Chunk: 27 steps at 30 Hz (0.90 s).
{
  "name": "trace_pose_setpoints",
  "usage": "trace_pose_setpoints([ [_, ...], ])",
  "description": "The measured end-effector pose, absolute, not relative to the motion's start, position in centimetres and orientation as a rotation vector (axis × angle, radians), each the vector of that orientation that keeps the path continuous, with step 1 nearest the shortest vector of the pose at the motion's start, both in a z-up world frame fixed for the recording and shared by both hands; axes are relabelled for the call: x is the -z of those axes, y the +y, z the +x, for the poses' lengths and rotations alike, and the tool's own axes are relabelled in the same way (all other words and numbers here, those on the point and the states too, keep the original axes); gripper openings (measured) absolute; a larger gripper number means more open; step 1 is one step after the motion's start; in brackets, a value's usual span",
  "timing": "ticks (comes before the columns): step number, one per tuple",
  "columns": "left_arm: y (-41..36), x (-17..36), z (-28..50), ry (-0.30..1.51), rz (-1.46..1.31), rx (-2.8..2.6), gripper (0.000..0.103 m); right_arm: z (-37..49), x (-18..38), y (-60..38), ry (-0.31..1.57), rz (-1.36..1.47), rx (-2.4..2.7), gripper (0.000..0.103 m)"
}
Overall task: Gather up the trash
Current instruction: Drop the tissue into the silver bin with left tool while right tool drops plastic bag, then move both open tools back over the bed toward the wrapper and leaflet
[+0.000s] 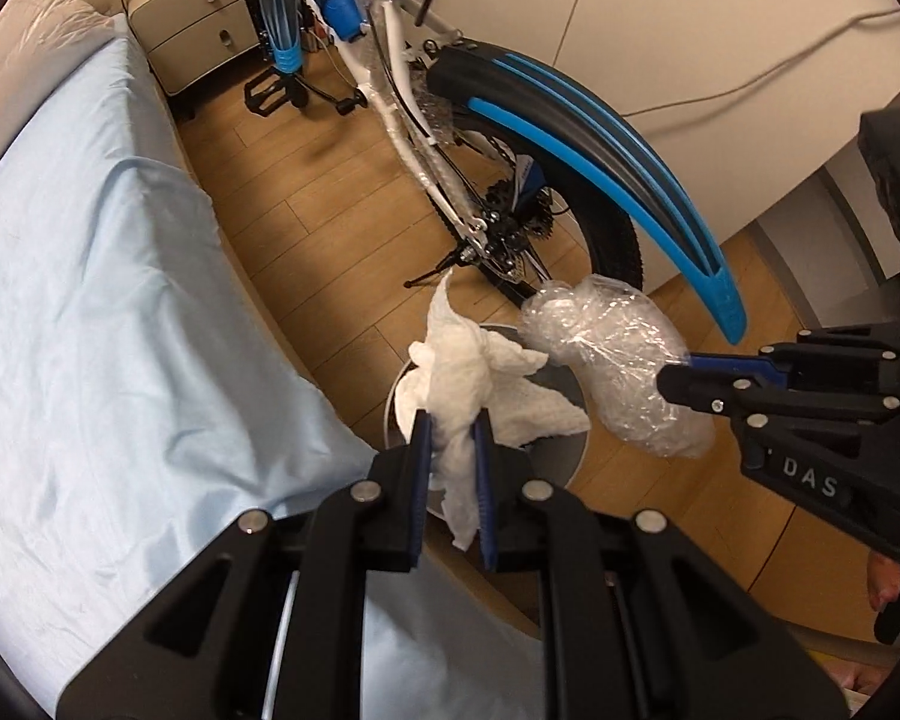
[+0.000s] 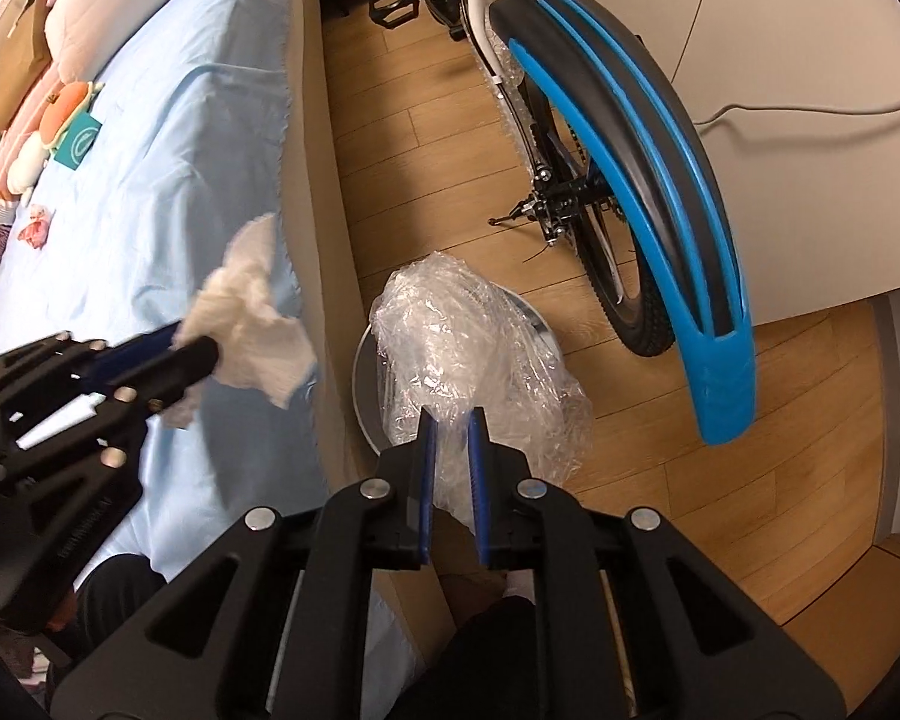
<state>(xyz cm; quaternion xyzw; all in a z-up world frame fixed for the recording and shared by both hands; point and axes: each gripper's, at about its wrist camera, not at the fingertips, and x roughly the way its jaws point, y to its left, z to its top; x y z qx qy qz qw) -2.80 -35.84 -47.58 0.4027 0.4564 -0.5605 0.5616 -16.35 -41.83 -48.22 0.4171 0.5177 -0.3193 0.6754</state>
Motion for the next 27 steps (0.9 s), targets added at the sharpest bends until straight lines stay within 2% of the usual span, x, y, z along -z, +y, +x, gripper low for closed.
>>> trace_pose_setpoints([
  [5,-36.0,48.6,-3.7,1.087,0.969,1.334,0.014,-16.8,48.1,-41.6,1.146,0.961,0.704,0.012],
  [8,-36.2,49.1,-4.0,1.094,0.977,1.334,0.015,-17.0,47.8,-41.4,1.130,0.962,0.707,0.030],
  [9,-36.3,49.3,-4.0,1.097,0.979,1.334,0.015,-16.9,47.8,-41.4,1.127,0.960,0.708,0.032],
  [18,-36.7,50.4,-3.6,1.134,0.973,1.333,0.015,-16.6,47.5,-41.3,1.136,0.952,0.710,0.032],
  [21,-37.0,50.9,-3.6,1.172,0.984,1.346,0.026,-16.8,47.3,-41.3,1.141,0.946,0.719,0.032],
  [22,-37.1,51.0,-3.6,1.178,0.986,1.344,0.041,-16.8,47.2,-41.3,1.143,0.943,0.722,0.032],
  [23,-37.1,51.0,-3.6,1.183,0.979,1.345,0.048,-16.8,47.1,-41.3,1.146,0.939,0.725,0.032],
  [27,-36.8,50.8,-3.1,1.198,0.954,1.328,0.056,-16.7,46.6,-41.4,1.158,0.917,0.731,0.032],
])
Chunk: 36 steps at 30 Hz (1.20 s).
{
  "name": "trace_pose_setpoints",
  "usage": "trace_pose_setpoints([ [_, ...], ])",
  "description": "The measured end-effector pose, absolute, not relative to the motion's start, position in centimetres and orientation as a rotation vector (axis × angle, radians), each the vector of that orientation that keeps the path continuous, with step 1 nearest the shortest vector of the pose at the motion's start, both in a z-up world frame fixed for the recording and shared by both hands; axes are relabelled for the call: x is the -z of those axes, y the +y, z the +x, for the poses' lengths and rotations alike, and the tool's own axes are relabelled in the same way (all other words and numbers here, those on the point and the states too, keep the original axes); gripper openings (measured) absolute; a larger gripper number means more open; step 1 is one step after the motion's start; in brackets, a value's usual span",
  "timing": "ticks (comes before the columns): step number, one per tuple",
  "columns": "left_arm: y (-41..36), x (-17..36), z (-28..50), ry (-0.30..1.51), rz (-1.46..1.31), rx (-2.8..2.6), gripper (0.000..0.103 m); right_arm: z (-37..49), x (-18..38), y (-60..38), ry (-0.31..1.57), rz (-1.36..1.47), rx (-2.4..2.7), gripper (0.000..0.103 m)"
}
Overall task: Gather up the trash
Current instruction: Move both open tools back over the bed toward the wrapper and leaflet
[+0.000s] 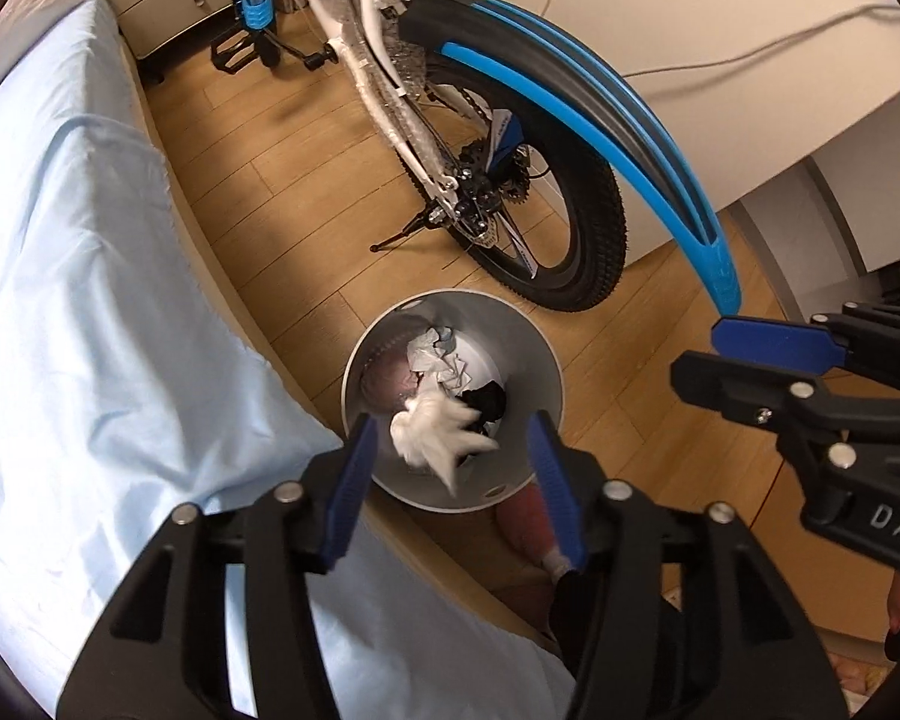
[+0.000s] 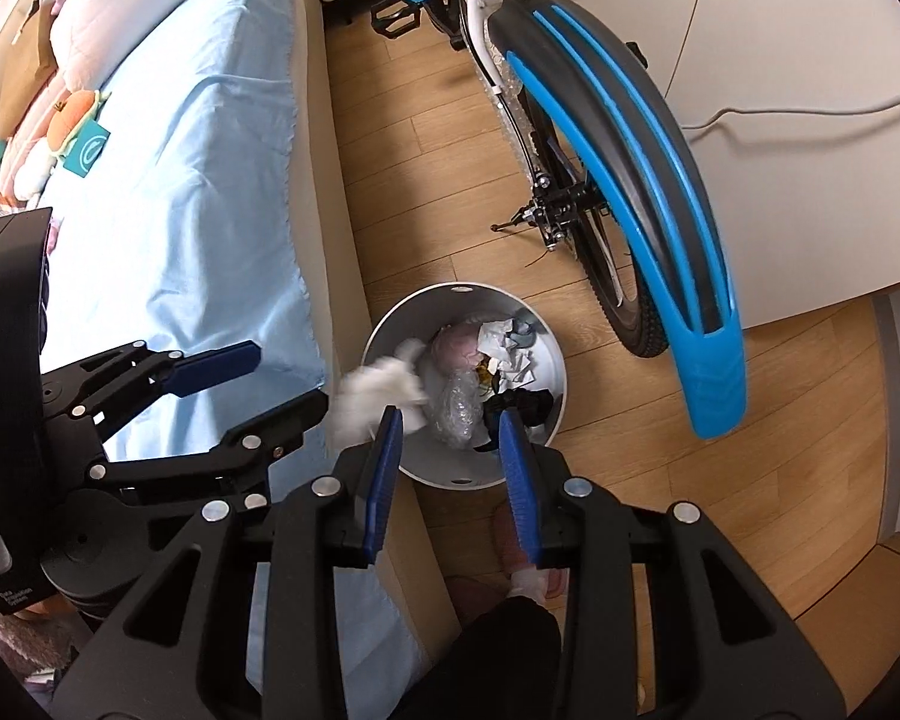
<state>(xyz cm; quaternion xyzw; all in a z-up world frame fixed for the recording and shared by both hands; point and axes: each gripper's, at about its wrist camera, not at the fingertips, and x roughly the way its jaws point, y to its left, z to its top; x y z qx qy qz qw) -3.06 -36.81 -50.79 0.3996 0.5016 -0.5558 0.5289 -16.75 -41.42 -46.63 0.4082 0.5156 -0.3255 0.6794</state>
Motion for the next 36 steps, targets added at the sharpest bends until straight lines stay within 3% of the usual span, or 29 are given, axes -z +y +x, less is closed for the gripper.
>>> trace_pose_setpoints([
  [11,-34.1,47.7,3.7,1.145,0.842,1.147,0.060,-10.4,44.3,-41.0,1.173,0.800,0.673,0.032],
  [14,-32.5,46.5,7.3,1.103,0.801,1.052,0.060,-6.0,43.4,-40.8,1.163,0.750,0.623,0.032],
  [17,-30.9,45.1,11.6,1.090,0.733,0.955,0.060,-0.7,42.5,-40.4,1.150,0.686,0.568,0.039],
  [36,-21.0,41.9,40.1,0.991,0.458,0.512,0.060,34.2,39.6,-36.6,1.034,0.445,0.276,0.039],
])
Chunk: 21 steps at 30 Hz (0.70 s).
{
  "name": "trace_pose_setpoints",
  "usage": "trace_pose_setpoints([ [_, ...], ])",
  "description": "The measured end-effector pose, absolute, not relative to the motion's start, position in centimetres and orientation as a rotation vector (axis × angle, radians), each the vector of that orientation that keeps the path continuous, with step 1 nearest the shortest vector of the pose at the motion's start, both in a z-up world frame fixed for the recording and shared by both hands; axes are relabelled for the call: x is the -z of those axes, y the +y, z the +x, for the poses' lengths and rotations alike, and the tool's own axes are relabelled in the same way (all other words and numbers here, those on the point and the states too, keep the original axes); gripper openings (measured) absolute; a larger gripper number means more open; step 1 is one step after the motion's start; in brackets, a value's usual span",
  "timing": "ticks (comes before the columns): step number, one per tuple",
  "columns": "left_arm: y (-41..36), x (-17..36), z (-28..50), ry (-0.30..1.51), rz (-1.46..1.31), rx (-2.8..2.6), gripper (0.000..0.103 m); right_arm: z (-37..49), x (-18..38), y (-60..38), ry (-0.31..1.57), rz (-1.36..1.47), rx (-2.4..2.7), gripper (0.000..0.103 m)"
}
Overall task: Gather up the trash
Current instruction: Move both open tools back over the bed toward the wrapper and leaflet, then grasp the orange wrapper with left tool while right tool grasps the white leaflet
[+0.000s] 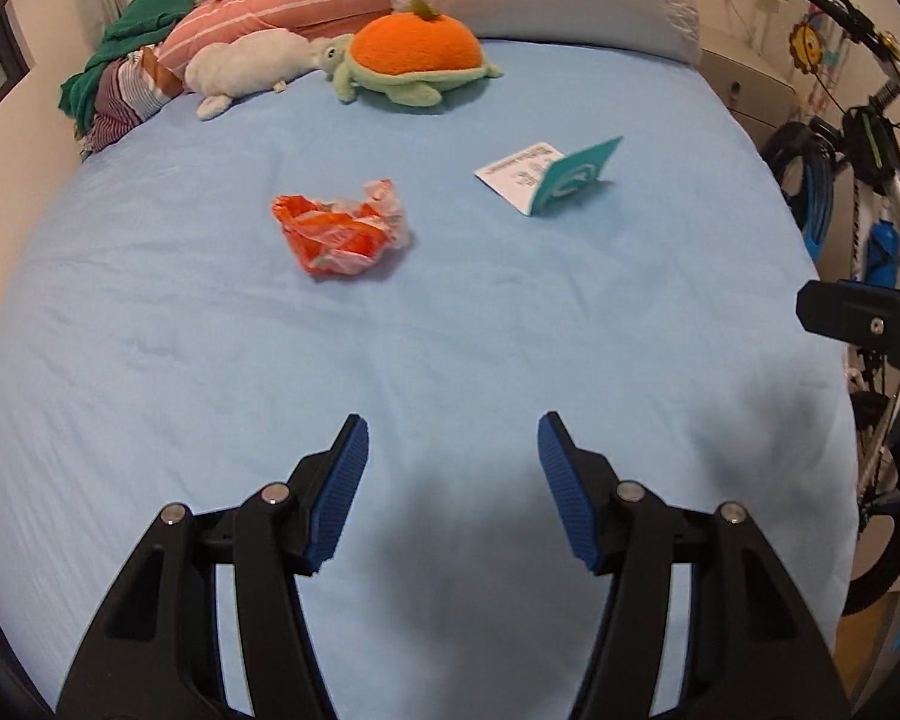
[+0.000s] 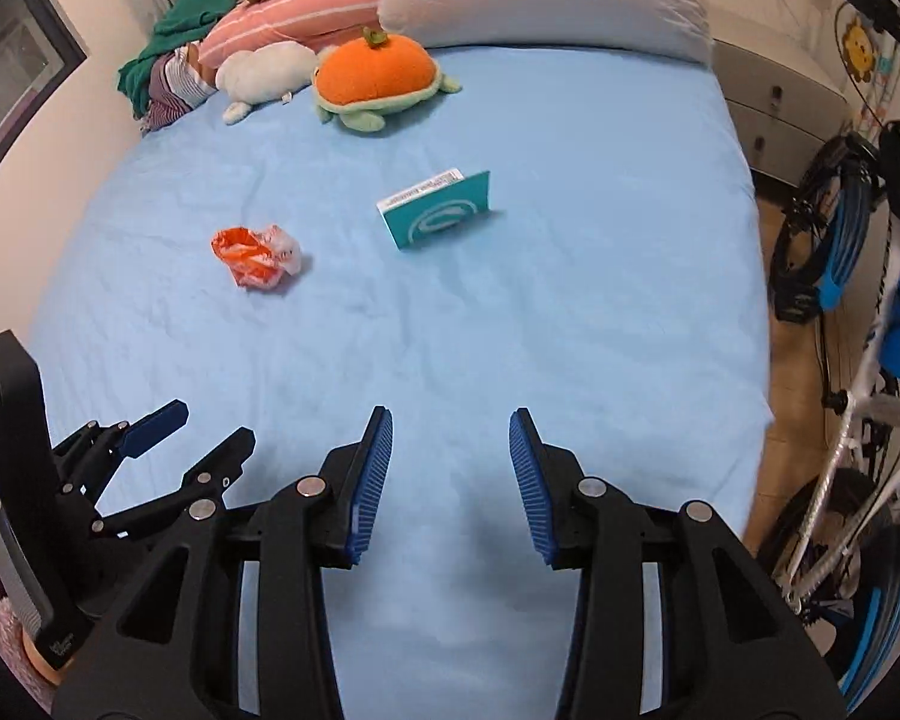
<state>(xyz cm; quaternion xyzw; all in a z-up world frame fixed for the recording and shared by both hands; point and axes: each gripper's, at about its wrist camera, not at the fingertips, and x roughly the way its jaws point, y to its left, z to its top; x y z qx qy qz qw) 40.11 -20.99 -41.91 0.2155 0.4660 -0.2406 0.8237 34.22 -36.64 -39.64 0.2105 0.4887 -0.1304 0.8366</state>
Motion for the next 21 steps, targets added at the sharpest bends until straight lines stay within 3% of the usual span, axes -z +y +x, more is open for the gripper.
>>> trace_pose_setpoints([
  [12,-23.2,42.1,49.5,0.819,0.521,0.512,0.060,44.6,42.4,-38.1,1.061,0.464,0.288,0.039],
  [21,-25.2,45.3,53.3,0.806,0.618,0.524,0.059,49.2,43.9,-39.5,1.080,0.478,0.369,0.039],
])
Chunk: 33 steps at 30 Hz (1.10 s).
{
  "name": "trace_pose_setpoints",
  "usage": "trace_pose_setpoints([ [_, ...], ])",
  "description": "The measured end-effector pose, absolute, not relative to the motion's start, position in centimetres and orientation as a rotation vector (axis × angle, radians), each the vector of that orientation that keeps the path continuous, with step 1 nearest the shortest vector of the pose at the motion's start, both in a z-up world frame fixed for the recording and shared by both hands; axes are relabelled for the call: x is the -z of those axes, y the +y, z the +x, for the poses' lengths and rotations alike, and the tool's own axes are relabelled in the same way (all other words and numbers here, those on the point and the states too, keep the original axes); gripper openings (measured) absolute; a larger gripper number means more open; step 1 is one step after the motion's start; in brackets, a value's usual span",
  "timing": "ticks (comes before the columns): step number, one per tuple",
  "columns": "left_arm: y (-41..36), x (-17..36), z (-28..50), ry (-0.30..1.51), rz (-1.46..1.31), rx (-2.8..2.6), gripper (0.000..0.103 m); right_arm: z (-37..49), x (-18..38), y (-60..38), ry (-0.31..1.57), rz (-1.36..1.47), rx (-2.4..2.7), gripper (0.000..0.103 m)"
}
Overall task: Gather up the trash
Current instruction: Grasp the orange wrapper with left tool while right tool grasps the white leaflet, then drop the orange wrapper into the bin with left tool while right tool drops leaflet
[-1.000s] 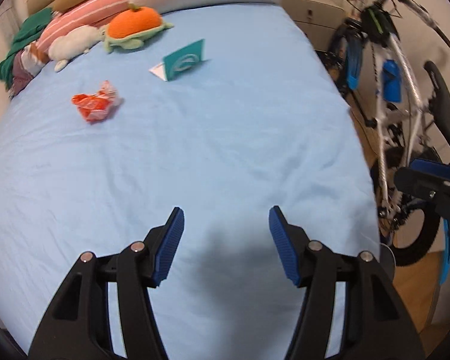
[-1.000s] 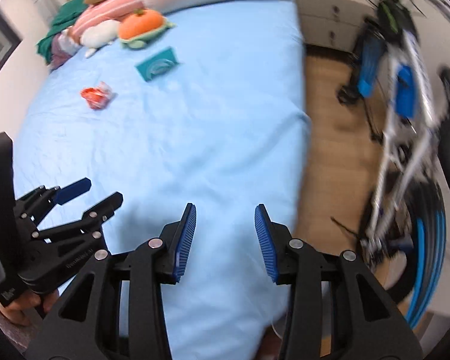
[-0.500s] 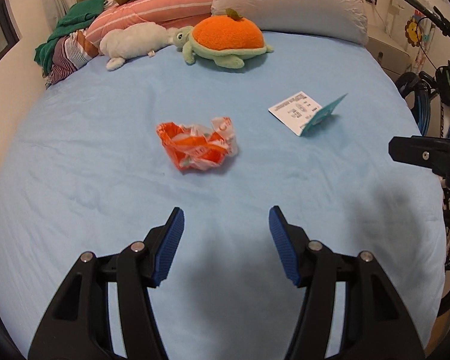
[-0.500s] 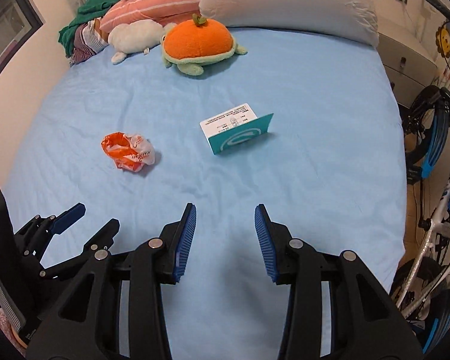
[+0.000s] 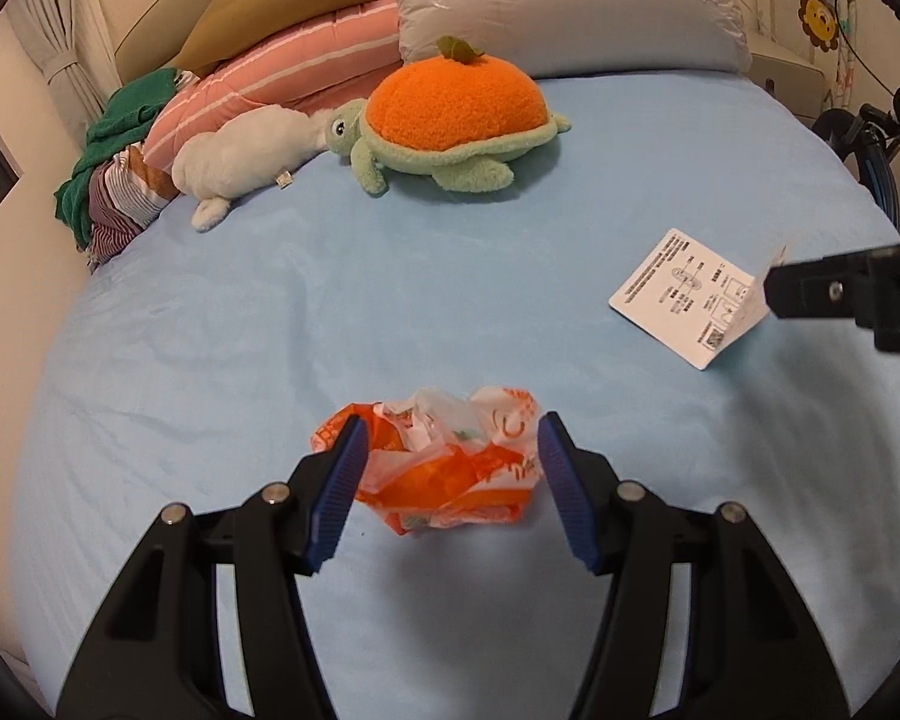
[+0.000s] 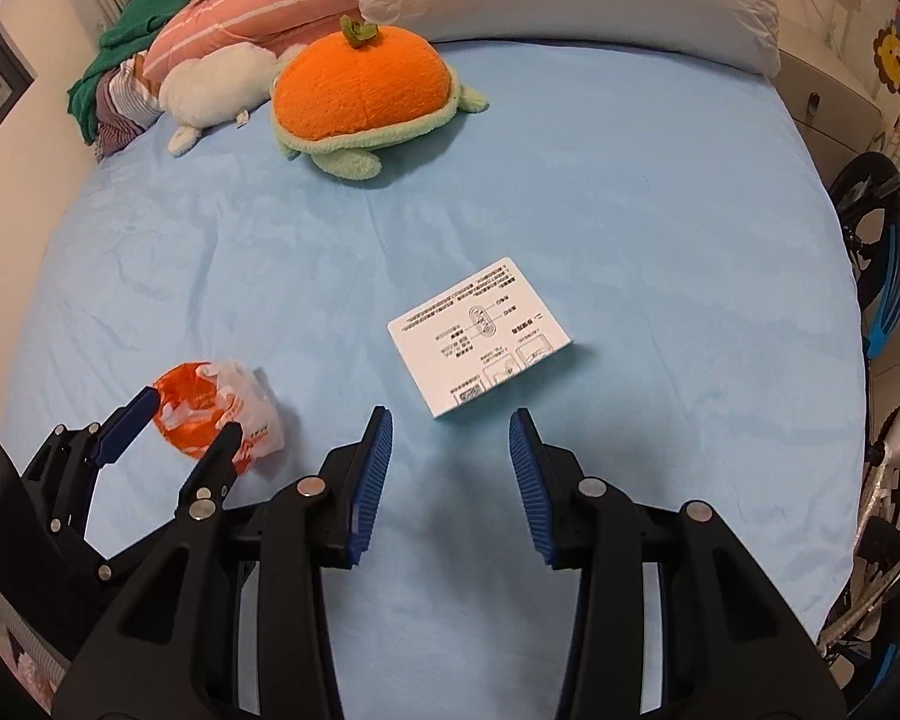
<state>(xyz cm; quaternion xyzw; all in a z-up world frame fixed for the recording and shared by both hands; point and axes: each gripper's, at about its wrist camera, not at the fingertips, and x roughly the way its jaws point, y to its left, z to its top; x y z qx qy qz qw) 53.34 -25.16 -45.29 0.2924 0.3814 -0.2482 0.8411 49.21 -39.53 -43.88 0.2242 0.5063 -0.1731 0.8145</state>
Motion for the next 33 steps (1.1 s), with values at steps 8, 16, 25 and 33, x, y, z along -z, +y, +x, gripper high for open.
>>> trace_pose_setpoints([
  [8,-25.7,46.6,53.8,0.846,0.629,0.551,0.019,50.7,47.7,-40.2,1.200,0.557,0.398,0.039],
  [16,-23.7,46.7,53.1,0.876,0.583,0.540,0.008,49.6,46.4,-39.3,1.165,0.515,0.339,0.000],
  [25,-19.7,43.7,49.6,0.921,0.458,0.544,0.007,44.7,42.6,-37.4,1.107,0.456,0.288,0.000],
  [33,-17.5,42.1,41.9,0.964,0.481,0.588,0.007,37.0,41.3,-35.9,1.118,0.444,0.287,0.000],
])
